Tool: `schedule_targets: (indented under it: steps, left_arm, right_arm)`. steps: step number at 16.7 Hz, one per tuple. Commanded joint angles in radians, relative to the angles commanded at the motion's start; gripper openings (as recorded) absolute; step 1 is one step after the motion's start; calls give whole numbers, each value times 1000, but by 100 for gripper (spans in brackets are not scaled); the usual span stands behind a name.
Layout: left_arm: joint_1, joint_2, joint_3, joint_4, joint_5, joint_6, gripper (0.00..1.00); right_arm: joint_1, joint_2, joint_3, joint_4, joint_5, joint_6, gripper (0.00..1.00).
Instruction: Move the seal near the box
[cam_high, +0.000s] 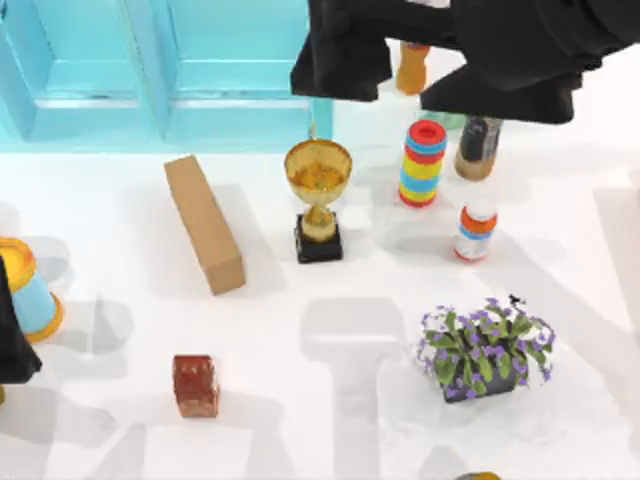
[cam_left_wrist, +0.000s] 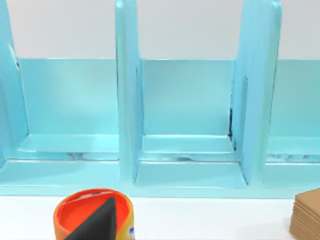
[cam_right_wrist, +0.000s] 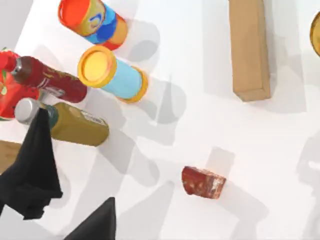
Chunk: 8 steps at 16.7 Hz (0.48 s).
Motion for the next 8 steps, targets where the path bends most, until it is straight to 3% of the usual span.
schedule_targets:
  steps: [8]
  left_arm:
    - [0, 0, 0, 0, 0, 0, 100]
  right_arm:
    - [221, 646, 686, -405, 61, 269, 100]
